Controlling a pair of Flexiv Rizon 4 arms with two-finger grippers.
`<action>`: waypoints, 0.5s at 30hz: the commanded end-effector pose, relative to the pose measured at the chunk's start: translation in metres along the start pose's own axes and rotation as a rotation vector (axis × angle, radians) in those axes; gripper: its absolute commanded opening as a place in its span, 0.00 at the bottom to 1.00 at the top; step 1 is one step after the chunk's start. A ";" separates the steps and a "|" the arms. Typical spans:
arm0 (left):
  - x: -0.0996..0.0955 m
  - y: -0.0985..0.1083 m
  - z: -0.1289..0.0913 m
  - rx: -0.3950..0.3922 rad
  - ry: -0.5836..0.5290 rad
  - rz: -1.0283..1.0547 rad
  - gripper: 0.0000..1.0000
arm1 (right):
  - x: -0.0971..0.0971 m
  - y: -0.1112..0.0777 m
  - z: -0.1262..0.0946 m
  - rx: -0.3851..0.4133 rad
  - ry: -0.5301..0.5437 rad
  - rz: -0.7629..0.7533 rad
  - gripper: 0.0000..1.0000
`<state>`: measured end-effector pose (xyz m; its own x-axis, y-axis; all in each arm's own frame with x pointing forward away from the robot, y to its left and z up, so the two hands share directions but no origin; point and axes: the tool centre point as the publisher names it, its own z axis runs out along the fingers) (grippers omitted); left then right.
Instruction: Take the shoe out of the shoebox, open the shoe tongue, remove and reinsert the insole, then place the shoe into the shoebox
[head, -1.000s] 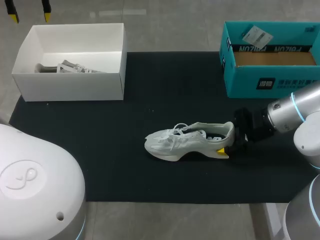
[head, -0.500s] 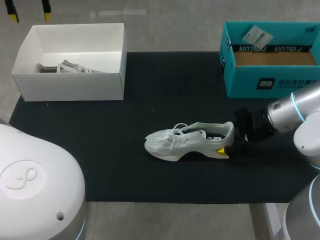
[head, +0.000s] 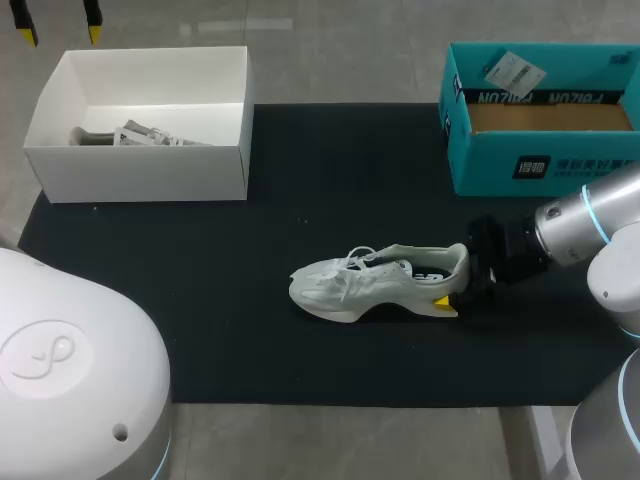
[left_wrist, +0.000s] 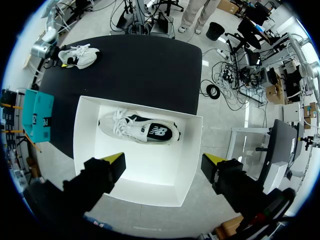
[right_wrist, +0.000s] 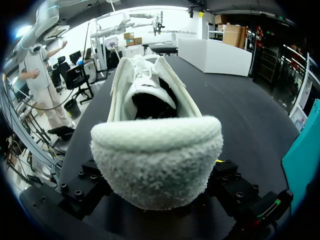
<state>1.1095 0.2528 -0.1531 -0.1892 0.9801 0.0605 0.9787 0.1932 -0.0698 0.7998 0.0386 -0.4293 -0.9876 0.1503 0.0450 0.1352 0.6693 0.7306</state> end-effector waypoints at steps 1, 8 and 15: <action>0.000 0.000 0.000 0.000 0.002 0.001 1.00 | 0.001 0.001 0.000 0.003 -0.002 0.000 0.00; -0.015 -0.023 -0.006 -0.022 0.045 -0.061 1.00 | 0.001 0.001 0.000 0.003 -0.002 0.000 0.00; -0.038 -0.055 -0.005 -0.069 0.084 -0.221 1.00 | 0.001 0.001 0.000 0.003 -0.002 0.000 0.00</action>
<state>1.0861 0.2147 -0.1465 -0.3671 0.9205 0.1340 0.9238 0.3776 -0.0631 0.7997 0.0386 -0.4293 -0.9876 0.1503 0.0450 0.1351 0.6694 0.7305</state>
